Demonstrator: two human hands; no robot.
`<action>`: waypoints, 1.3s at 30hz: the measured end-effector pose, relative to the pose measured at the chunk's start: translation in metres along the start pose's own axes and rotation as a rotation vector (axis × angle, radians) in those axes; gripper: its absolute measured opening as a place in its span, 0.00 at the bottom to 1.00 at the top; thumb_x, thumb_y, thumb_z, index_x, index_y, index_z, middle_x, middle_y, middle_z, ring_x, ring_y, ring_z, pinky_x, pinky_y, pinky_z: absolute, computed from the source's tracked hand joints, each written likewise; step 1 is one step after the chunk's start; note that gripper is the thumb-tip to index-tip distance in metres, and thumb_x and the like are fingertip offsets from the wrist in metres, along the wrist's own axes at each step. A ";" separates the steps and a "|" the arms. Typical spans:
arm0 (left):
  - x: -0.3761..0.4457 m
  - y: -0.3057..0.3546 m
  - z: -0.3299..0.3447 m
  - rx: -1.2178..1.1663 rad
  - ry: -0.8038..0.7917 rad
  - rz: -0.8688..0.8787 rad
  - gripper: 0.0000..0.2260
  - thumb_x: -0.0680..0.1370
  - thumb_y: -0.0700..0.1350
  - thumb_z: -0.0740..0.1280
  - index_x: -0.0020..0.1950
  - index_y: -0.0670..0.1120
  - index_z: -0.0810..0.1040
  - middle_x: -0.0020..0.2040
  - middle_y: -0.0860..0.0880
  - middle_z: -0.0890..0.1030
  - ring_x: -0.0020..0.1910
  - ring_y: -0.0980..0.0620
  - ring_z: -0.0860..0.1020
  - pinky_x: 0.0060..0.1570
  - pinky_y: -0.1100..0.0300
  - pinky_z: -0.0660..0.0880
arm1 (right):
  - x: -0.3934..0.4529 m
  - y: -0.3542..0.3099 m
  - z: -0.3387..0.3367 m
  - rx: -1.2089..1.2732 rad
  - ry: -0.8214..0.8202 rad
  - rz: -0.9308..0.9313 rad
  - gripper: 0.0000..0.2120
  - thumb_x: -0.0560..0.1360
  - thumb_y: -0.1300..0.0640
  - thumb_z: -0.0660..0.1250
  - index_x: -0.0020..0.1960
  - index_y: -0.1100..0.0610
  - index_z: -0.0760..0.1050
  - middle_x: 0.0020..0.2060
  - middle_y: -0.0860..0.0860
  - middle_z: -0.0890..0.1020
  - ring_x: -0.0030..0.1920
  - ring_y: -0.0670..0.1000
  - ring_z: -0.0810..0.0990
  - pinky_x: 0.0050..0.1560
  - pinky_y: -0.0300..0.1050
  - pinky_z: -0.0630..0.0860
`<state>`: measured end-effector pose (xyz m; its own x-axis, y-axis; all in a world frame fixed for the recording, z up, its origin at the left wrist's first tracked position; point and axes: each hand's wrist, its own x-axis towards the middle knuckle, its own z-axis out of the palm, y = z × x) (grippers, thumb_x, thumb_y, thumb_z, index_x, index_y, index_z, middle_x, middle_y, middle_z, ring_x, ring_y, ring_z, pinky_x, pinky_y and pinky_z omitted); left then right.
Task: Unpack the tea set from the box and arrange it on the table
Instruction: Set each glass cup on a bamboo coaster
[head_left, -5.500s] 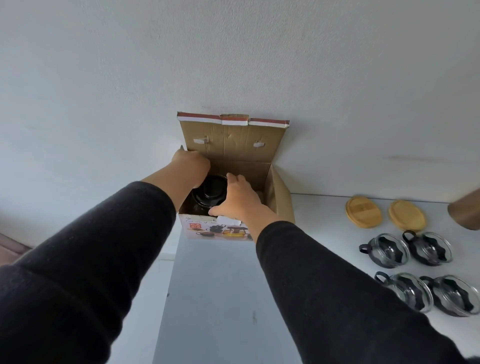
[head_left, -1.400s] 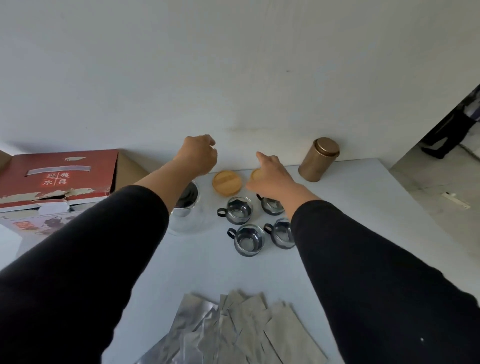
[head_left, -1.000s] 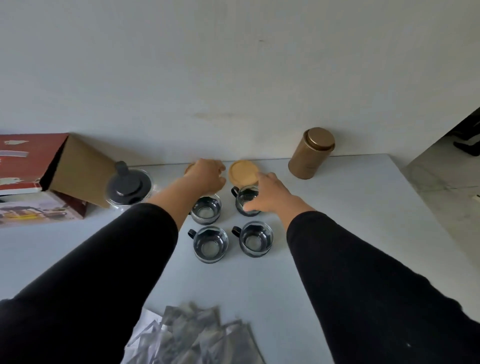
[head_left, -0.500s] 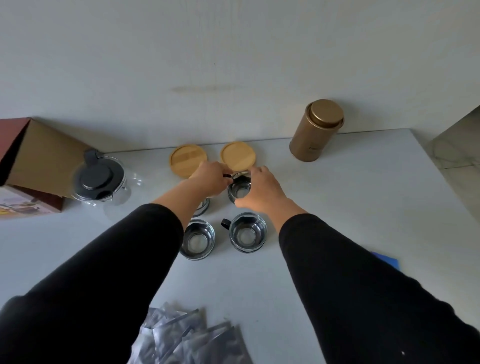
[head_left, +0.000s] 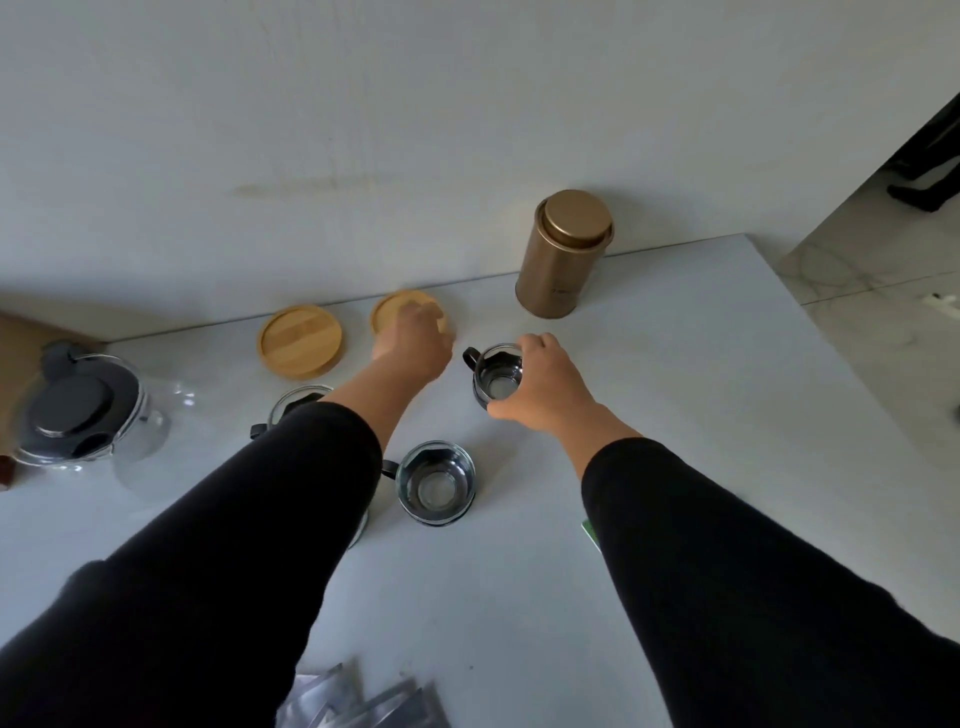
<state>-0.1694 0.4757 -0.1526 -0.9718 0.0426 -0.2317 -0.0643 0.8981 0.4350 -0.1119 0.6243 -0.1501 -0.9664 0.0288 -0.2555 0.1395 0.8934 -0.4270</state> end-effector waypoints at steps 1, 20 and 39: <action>0.006 -0.003 0.000 0.028 0.023 -0.045 0.21 0.79 0.48 0.62 0.71 0.42 0.68 0.70 0.42 0.68 0.69 0.43 0.68 0.65 0.52 0.68 | 0.000 0.002 -0.001 0.001 -0.005 0.003 0.39 0.62 0.51 0.77 0.68 0.59 0.65 0.63 0.55 0.69 0.63 0.56 0.71 0.61 0.48 0.72; 0.023 -0.018 -0.004 -0.050 0.064 -0.104 0.47 0.68 0.52 0.74 0.78 0.44 0.50 0.75 0.44 0.59 0.75 0.44 0.57 0.71 0.51 0.61 | 0.021 -0.010 -0.012 -0.247 -0.162 -0.078 0.43 0.62 0.45 0.73 0.72 0.50 0.58 0.65 0.53 0.66 0.66 0.57 0.66 0.60 0.56 0.71; -0.035 -0.030 0.015 0.031 -0.134 -0.082 0.47 0.59 0.55 0.80 0.72 0.46 0.62 0.67 0.43 0.62 0.68 0.43 0.66 0.67 0.51 0.69 | 0.012 -0.012 -0.005 -0.174 -0.105 0.001 0.33 0.64 0.54 0.75 0.64 0.62 0.65 0.61 0.56 0.66 0.59 0.59 0.74 0.49 0.47 0.72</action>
<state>-0.1304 0.4536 -0.1708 -0.9246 0.0246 -0.3802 -0.1334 0.9139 0.3834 -0.1262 0.6160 -0.1435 -0.9371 -0.0091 -0.3489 0.0924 0.9576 -0.2729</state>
